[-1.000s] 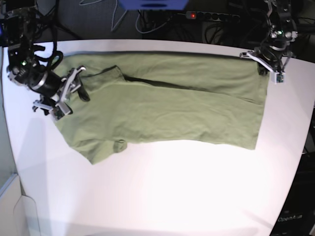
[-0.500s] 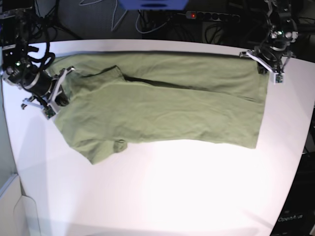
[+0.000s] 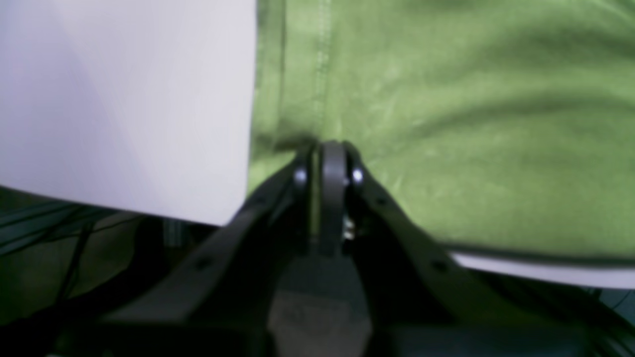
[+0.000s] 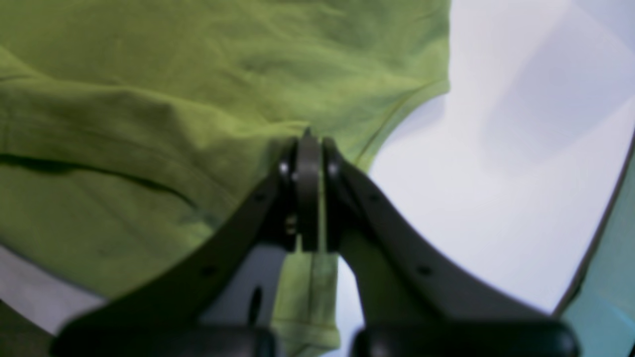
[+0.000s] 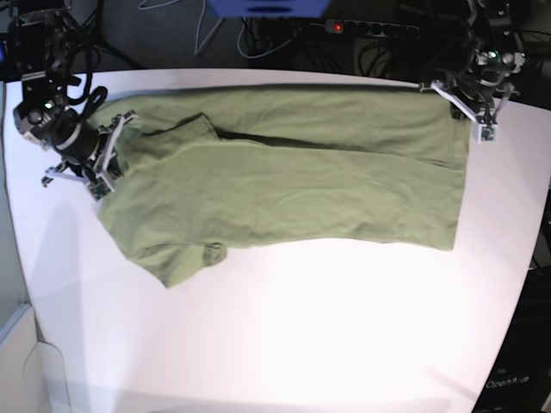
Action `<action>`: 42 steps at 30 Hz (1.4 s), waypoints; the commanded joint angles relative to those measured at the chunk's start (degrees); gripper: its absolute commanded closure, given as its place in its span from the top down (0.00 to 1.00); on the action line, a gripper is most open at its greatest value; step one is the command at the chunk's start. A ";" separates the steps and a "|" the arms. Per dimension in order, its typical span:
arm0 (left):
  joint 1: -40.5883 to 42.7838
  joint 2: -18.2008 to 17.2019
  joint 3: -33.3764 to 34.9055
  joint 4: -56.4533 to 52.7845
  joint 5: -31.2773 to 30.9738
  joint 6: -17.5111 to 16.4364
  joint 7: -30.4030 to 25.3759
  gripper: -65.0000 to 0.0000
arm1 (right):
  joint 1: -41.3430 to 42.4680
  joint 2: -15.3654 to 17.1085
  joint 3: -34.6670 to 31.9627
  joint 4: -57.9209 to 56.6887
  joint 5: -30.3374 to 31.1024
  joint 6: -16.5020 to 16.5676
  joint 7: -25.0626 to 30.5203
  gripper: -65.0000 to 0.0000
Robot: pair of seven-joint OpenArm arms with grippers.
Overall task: Fold the T-shirt properly
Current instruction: 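Release the right gripper and move it to the shirt's hem corner, then grasp the hem corners with both grippers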
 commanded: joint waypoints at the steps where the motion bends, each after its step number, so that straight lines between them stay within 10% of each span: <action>1: 0.50 -0.03 -0.39 -0.73 1.51 -0.10 4.10 0.05 | 0.53 0.91 0.45 1.03 0.28 0.20 0.87 0.00; 12: -0.91 2.17 -5.58 7.18 1.07 -0.10 4.10 0.06 | 1.85 1.00 0.36 0.94 0.28 0.20 0.87 0.00; 21: -2.31 3.57 -6.28 11.67 1.07 -0.10 4.10 0.55 | 3.78 1.09 0.28 0.85 0.19 0.20 0.78 0.00; 28: -8.20 3.05 -6.46 11.05 1.07 -0.10 5.42 0.61 | 12.84 0.83 -2.19 -3.28 0.19 6.18 -2.12 0.01; 42: -28.69 0.06 -6.46 4.19 1.59 -0.10 19.22 0.61 | 40.18 -4.45 -2.71 -34.67 0.19 9.56 -5.73 0.80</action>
